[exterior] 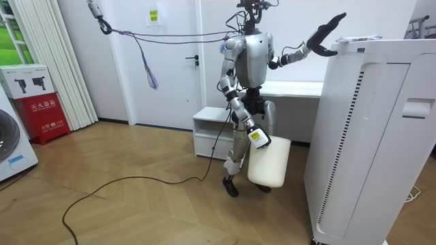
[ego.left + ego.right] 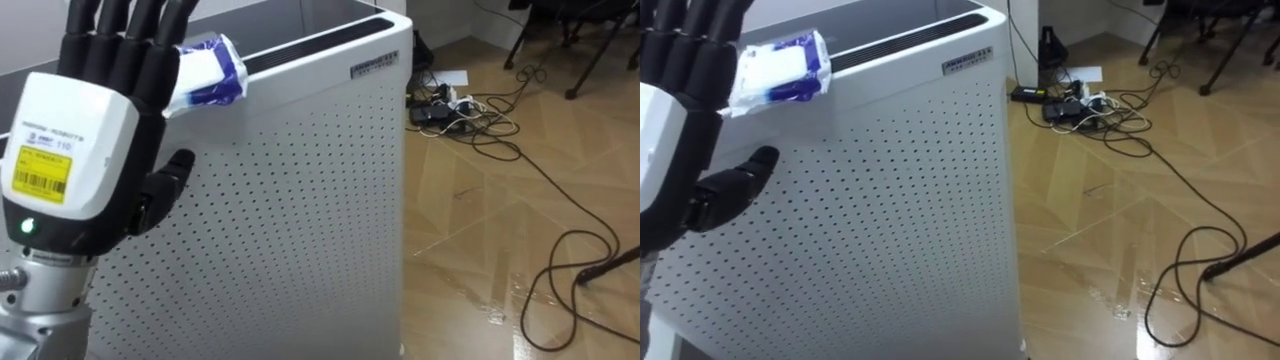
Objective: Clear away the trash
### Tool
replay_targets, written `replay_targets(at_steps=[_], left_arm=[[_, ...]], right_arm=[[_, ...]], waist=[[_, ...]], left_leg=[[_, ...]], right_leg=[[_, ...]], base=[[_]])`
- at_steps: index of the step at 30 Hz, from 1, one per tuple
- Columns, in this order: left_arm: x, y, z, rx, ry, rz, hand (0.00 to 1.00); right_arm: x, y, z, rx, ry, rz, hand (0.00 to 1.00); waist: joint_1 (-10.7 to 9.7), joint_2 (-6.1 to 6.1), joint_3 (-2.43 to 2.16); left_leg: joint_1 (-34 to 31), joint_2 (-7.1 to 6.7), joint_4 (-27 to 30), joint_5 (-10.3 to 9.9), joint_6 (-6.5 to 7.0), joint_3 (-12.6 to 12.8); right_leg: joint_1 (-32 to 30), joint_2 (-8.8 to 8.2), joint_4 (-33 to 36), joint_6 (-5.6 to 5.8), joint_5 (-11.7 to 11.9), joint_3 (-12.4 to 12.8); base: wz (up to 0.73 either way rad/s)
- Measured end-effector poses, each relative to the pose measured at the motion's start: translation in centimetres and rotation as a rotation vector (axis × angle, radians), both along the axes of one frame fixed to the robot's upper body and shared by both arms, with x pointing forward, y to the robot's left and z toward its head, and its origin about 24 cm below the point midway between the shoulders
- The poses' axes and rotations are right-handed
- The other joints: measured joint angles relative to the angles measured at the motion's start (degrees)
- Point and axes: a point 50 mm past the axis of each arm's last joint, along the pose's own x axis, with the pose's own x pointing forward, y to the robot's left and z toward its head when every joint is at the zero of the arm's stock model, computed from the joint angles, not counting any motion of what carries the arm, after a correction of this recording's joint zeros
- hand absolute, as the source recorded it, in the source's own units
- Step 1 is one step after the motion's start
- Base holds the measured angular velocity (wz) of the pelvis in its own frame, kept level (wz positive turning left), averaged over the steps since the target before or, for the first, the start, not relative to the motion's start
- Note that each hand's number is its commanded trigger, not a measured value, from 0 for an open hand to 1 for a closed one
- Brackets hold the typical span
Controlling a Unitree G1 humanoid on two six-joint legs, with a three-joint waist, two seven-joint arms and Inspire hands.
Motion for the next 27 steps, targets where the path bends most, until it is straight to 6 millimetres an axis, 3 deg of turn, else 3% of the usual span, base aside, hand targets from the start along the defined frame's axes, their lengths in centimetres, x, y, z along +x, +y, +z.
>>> replay_targets(at_steps=[4,7,17,19,20,22,25,27], left_arm=[[0.9,-0.1,-1.5,-0.037,0.113,0.000,0.00],[1.2,0.0,-1.6,-0.054,0.134,-0.002,0.00],[2.4,0.2,-1.2,-0.072,0.178,0.010,0.00],[2.6,0.2,-1.1,-0.086,0.183,0.005,0.63],[2.7,0.2,-1.1,-0.092,0.188,0.002,1.00],[2.8,0.3,-1.1,-0.128,0.214,-0.009,1.00],[3.0,0.6,-1.4,-0.163,0.264,-0.014,1.00],[3.1,0.7,-1.7,-0.186,0.300,-0.020,1.00]], right_arm=[[0.0,0.0,0.0,0.005,0.011,0.006,1.00],[-0.1,-0.1,-0.1,0.004,0.027,0.003,1.00],[0.8,0.3,0.5,0.008,0.007,0.042,1.00],[1.1,0.5,0.7,0.012,-0.005,0.054,1.00],[1.1,0.5,0.8,0.014,-0.008,0.056,1.00],[1.3,0.6,0.9,0.017,-0.016,0.059,1.00],[1.4,0.7,0.9,0.016,-0.015,0.056,1.00],[1.5,0.6,1.0,0.012,-0.012,0.052,1.00]], waist=[[-1.0,0.30,-0.02],[-1.2,0.45,-0.09],[-1.3,0.88,0.39],[-1.2,0.82,0.44],[-1.2,0.79,0.44],[-1.4,0.69,0.51],[-1.9,0.61,0.53],[-1.8,0.60,0.52]], left_leg=[[0.2,-0.02,-0.1,0.0,0.02,0.4],[0.4,0.05,-0.1,0.0,0.03,0.4],[0.8,0.38,-0.3,0.3,0.12,1.2],[0.8,0.34,-0.4,0.4,0.14,1.2],[0.8,0.33,-0.4,0.4,0.15,1.2],[0.8,0.31,-0.3,0.4,0.17,1.4],[0.6,0.99,-0.3,0.6,0.42,4.5],[0.2,1.11,-0.3,0.6,0.49,4.8]], right_leg=[[0.0,0.04,0.1,-0.01,0.0,0.5],[0.0,0.07,0.2,-0.02,0.0,0.6],[-0.3,0.09,0.8,0.00,0.0,1.1],[-0.3,0.07,0.7,0.01,0.0,1.1],[-0.3,0.07,0.7,0.01,0.0,1.1],[0.0,0.06,0.7,0.02,0.0,0.8],[0.1,-0.01,0.8,0.13,-0.1,0.4],[-0.5,-0.01,0.9,0.16,-0.3,0.4]], base=[[-0.03],[-0.01],[-0.03],[0.00],[0.00],[0.10],[0.11],[0.00]])
